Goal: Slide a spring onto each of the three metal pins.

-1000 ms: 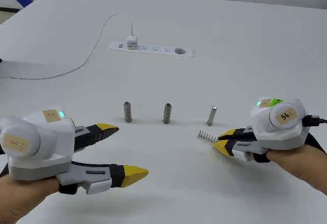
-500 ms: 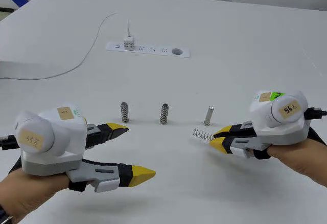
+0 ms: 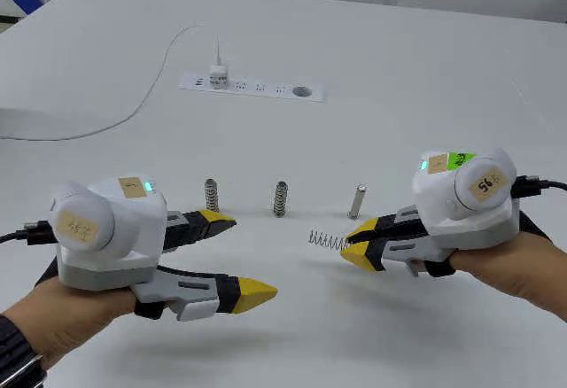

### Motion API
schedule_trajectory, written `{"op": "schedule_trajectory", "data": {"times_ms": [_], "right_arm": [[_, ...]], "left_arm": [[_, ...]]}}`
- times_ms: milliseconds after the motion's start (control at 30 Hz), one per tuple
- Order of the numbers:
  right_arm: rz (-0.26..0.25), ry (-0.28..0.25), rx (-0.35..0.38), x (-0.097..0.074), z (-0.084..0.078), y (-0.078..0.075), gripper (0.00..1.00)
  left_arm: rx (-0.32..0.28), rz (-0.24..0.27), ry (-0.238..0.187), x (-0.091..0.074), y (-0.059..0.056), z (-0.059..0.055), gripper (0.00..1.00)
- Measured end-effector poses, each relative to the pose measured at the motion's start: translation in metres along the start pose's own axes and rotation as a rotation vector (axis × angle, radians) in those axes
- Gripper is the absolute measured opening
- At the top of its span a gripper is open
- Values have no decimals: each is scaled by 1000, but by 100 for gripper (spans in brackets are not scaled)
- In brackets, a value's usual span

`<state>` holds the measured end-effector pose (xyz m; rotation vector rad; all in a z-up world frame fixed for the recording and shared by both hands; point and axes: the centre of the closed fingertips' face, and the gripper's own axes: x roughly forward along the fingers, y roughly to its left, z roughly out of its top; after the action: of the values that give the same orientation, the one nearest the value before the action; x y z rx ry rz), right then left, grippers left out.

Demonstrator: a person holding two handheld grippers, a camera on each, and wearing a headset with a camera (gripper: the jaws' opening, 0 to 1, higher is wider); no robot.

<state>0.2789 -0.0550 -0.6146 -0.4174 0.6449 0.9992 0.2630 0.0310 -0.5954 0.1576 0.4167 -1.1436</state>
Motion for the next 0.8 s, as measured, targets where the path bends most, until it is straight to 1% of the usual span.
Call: {"op": "schedule_trajectory", "data": {"times_ms": [300, 600, 667, 800], "right_arm": [[56, -5, -51, 2, 14, 16, 11], [96, -10, -89, 0, 24, 26, 11], [114, -8, -95, 0, 25, 30, 11], [130, -5, -111, 0, 27, 35, 11]], "left_arm": [[26, -22, 6, 6, -5, 1, 61], [48, -42, 5, 11, -9, 4, 57], [57, -48, 5, 12, -10, 4, 55], [74, -65, 6, 14, -13, 5, 50]]}}
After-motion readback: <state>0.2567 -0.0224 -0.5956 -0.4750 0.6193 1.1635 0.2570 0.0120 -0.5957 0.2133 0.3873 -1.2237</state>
